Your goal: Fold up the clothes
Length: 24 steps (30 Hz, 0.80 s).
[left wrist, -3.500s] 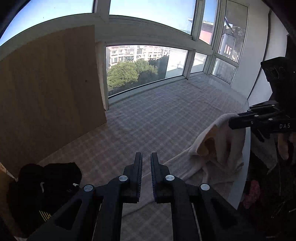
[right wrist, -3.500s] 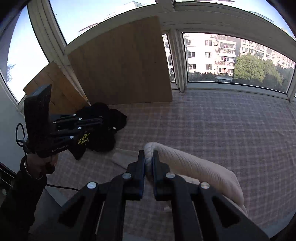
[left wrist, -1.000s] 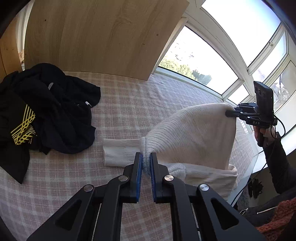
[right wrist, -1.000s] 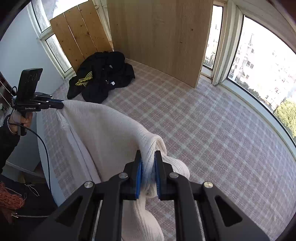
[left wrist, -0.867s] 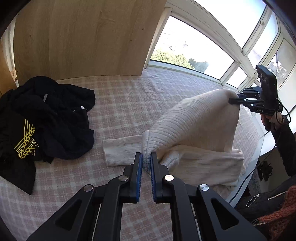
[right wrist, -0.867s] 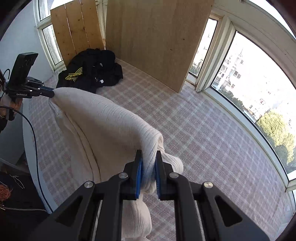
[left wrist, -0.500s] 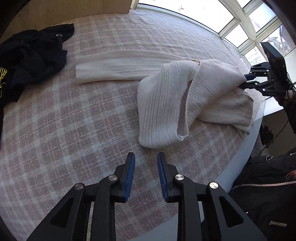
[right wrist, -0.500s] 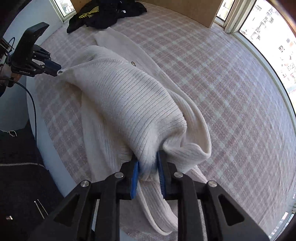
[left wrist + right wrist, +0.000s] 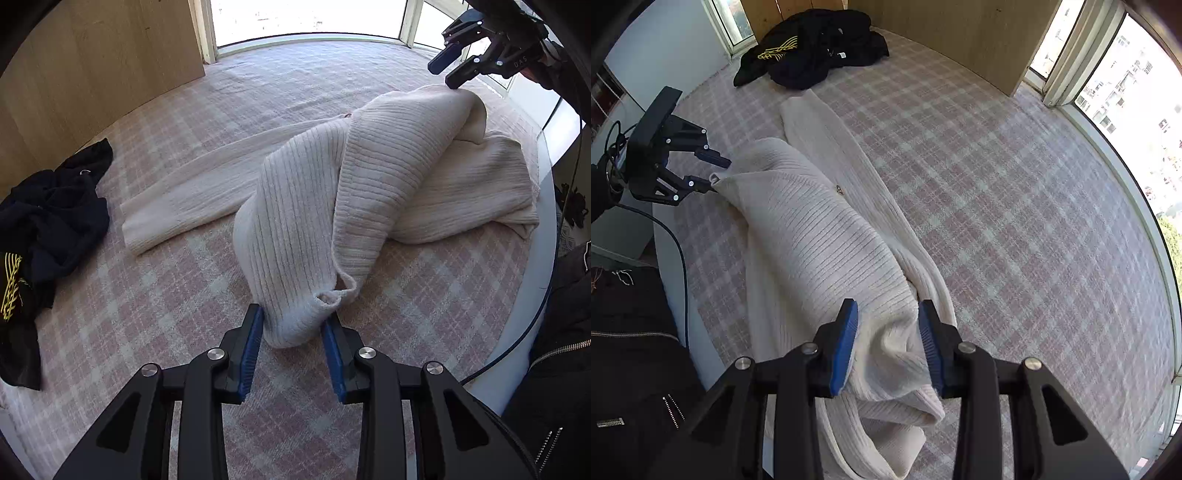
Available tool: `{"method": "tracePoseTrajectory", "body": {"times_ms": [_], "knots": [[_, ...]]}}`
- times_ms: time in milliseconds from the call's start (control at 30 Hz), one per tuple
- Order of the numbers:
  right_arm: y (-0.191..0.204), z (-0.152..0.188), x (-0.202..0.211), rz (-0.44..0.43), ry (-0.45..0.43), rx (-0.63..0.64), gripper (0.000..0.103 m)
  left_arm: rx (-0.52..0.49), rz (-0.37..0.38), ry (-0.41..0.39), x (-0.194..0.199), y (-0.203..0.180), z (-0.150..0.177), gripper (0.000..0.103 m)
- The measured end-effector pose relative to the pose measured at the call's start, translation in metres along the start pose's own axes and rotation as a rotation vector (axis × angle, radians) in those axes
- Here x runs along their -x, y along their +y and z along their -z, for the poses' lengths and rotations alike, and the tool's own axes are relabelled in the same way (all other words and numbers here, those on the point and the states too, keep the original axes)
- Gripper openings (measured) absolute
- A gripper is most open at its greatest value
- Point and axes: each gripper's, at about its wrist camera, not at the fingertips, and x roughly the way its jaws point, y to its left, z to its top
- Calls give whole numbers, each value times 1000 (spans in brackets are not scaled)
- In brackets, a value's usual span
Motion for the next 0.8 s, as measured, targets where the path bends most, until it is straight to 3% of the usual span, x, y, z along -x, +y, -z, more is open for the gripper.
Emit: {"method": "tracePoseTrajectory", "body": {"times_ms": [100,200,333,533,667,800], "knots": [[2,-7,-5,-3,19,68,34,22,77,-49,2,6,-13,13],[-8,-15,-10,-61,22,89,34,31,71,-58,6,13,-20,13],[-30,-31,-24,-177,41,66,34,136,60,-55,13,40,-11,13],[-33,-38,-62,-281,160,95,34,182,55,-19,16,47,6,13],[-13,-37,-76,-313,208,128,34,176,60,-8,13,49,4,13],[6,-31,-83,-284,222,140,34,169,66,2,10,50,3,13]]}}
